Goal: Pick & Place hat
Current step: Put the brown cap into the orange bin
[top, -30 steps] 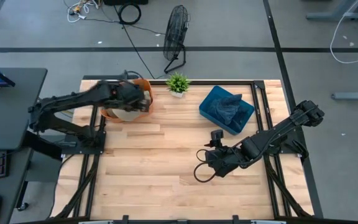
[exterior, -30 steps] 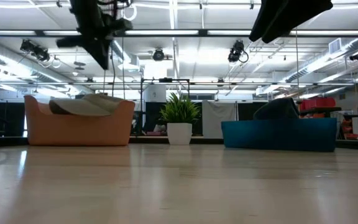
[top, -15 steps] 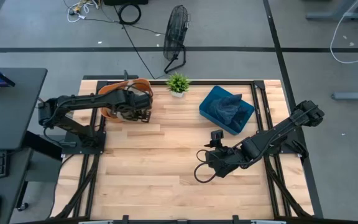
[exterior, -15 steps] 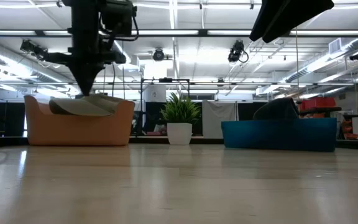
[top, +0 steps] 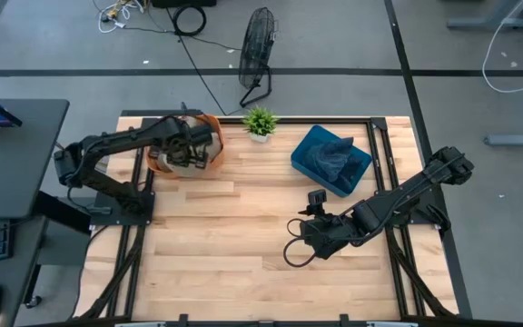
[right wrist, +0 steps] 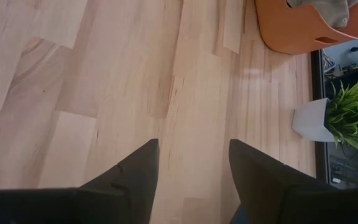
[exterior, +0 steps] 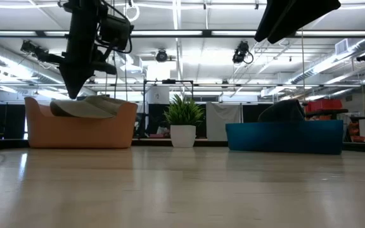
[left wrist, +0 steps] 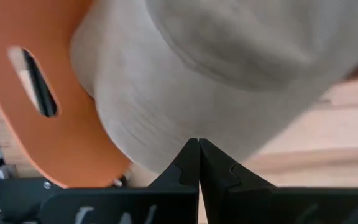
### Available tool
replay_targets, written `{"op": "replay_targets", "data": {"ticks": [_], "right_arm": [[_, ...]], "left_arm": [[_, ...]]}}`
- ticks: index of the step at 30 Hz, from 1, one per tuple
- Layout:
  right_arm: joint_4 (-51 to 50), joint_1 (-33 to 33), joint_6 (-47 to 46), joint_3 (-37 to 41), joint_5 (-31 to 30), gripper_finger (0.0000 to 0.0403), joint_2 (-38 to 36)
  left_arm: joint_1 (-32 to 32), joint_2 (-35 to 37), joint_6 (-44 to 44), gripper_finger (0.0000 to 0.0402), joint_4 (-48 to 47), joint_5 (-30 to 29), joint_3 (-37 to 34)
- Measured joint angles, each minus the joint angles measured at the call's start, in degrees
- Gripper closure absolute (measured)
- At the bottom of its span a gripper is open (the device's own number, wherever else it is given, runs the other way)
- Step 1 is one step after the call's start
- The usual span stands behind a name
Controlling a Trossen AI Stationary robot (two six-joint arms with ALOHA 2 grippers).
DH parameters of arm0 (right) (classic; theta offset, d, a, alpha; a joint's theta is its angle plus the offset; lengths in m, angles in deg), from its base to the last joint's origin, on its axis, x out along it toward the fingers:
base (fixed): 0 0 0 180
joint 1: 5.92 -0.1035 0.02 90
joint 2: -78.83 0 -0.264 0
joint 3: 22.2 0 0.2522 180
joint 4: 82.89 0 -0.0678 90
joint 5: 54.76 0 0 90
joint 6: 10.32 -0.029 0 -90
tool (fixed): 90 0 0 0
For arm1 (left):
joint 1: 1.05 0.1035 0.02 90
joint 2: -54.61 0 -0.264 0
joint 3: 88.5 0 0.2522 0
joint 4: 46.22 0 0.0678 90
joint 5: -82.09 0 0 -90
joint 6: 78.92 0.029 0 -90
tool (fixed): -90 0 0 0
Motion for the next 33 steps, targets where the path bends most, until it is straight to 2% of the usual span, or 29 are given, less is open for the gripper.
{"op": "replay_targets", "data": {"ticks": [8,14,17,28,33], "right_arm": [[0.0,0.0,-0.3,0.0,0.0,0.0204,0.0],[0.0,0.0,-0.3,0.0,0.0,0.0204,0.0],[0.0,0.3,-0.3,0.0,0.0,0.0204,0.0],[0.0,1.2,-0.1,0.0,0.0,0.0204,0.0],[0.0,1.2,-0.1,0.0,0.0,0.0204,0.0]], "left_arm": [[6.9,0.1,4.4,0.04,1.0,-0.6,0.0],[0.6,1.0,4.3,0.04,2.4,4.2,0.4],[-1.7,0.2,4.7,0.04,1.1,4.3,0.4],[3.7,-6.2,7.1,0.0401,0.0,1.9,0.4],[6.0,-6.7,7.2,0.0401,-1.8,-0.7,0.4]]}}
